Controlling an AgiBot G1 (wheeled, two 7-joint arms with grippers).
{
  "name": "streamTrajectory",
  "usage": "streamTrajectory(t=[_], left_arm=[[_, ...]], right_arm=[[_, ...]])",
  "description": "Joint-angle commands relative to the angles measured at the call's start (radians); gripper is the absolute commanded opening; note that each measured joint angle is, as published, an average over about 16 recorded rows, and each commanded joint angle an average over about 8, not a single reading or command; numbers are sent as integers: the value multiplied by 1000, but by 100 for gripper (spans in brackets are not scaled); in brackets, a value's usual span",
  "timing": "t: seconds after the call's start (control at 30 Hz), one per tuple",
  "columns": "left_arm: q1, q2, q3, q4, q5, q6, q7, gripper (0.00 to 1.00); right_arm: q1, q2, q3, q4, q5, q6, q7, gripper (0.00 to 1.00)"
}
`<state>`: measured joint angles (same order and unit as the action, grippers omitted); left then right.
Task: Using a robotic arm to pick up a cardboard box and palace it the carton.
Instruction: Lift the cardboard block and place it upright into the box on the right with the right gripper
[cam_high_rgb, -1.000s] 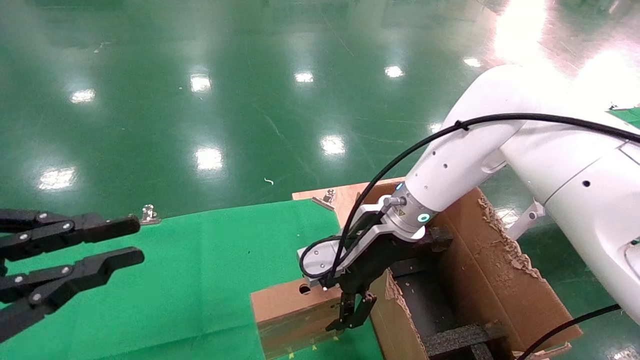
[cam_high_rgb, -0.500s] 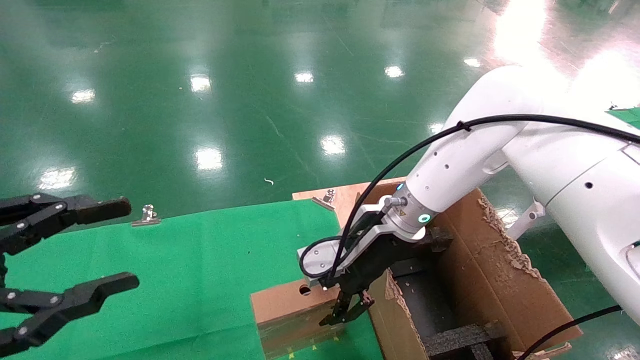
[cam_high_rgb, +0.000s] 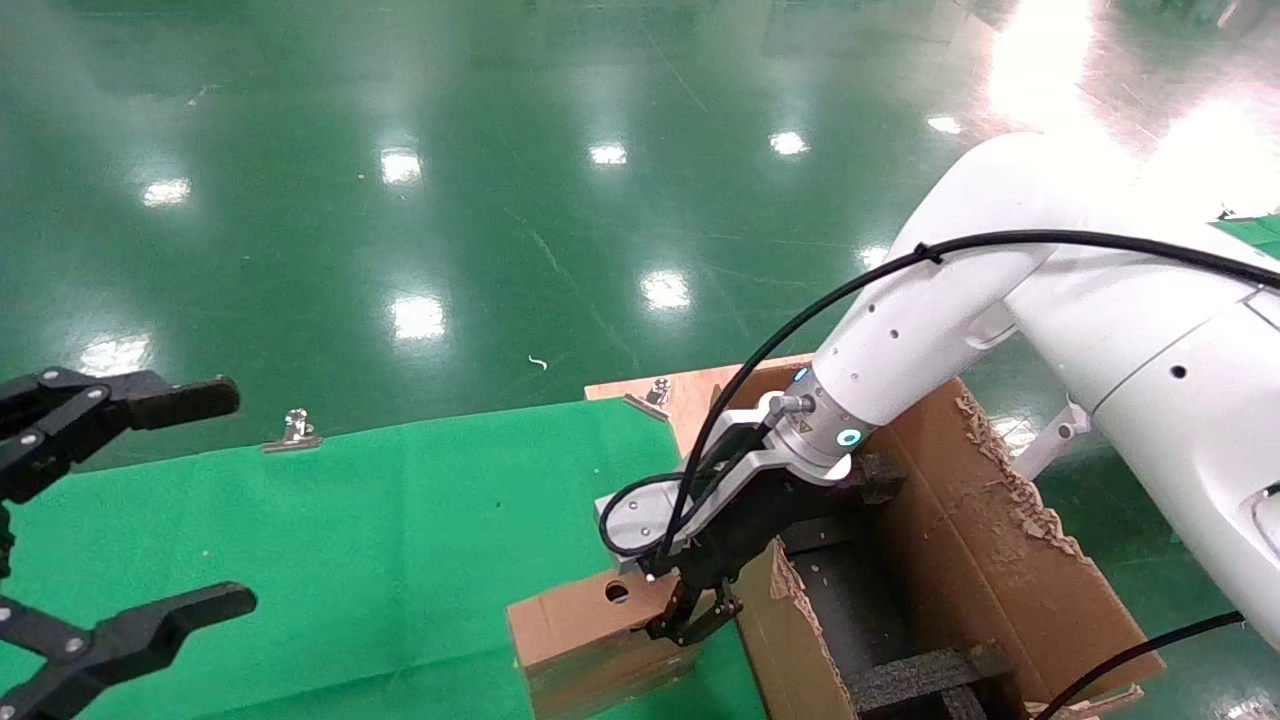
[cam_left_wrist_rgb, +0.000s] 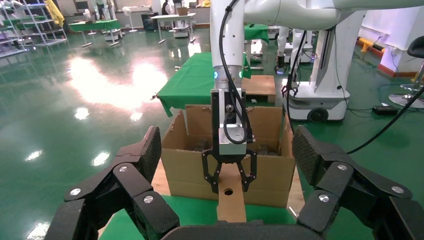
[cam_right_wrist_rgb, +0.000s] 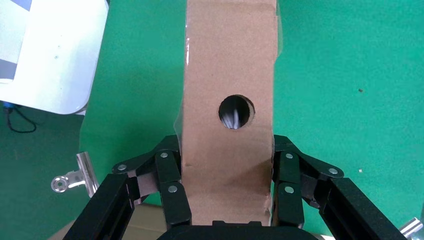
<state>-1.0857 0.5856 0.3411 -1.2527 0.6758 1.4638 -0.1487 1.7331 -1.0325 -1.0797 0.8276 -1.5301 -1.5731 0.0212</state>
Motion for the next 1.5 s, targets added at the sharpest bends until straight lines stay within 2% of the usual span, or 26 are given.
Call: streamTrajectory(t=[0.03, 0.3, 0.57, 0.83, 1.03, 1.23, 1.5], left_arm=[[0, 0, 0, 0, 0, 0, 0, 100], [0, 0, 0, 0, 0, 0, 0, 100], [0, 0, 0, 0, 0, 0, 0, 100], [0, 0, 0, 0, 0, 0, 0, 100], [0, 0, 0, 0, 0, 0, 0, 100], [0, 0, 0, 0, 0, 0, 0, 100], [0, 0, 0, 0, 0, 0, 0, 100]], right_arm=[[-2, 1, 0, 1, 2, 4, 1, 0], [152, 28, 18, -65, 38, -4, -37, 0], [341, 46, -24, -133, 75, -15, -68, 0], [425, 99, -83, -190, 107, -11, -87, 0], [475, 190, -137, -203, 92, -12, -67, 0], [510, 317, -202, -158, 74, -13, -6, 0], [487, 489, -277, -56, 69, 3, 108, 0]])
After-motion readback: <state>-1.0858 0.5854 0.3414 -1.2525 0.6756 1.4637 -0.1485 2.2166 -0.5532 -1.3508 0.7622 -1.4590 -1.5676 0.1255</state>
